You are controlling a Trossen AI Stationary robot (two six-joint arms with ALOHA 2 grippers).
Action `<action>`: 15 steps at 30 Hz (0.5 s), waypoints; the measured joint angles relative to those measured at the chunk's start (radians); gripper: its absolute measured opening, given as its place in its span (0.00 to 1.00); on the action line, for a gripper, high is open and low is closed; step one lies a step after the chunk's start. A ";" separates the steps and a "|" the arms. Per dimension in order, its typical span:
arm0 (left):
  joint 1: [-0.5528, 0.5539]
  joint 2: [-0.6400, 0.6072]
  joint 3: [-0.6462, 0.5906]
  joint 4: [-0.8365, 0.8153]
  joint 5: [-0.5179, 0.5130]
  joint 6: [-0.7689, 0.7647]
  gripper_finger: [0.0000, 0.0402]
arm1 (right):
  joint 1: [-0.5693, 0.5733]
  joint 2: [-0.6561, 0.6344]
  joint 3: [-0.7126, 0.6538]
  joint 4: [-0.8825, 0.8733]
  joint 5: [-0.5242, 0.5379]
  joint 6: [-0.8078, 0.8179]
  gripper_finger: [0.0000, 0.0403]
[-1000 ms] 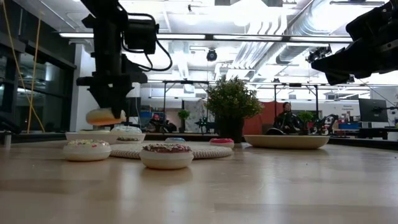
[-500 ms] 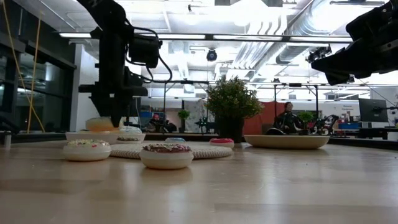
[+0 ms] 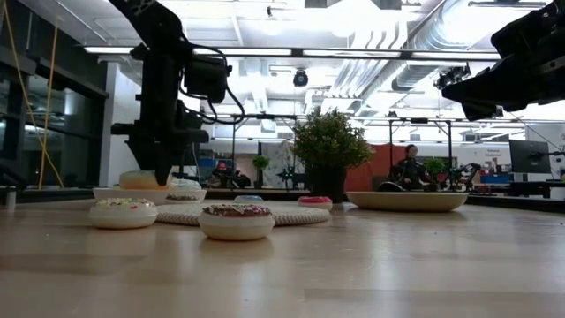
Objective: Pick & Place donuts
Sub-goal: Put the large blue donut on the white plate
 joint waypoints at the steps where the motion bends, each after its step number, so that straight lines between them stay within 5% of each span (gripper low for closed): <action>1: 0.000 0.007 0.000 0.002 0.000 0.000 0.33 | 0.000 0.000 0.000 0.000 0.000 0.000 0.03; 15: 0.000 0.014 0.000 0.024 -0.016 0.000 0.33 | 0.000 0.000 0.000 0.000 0.000 0.000 0.03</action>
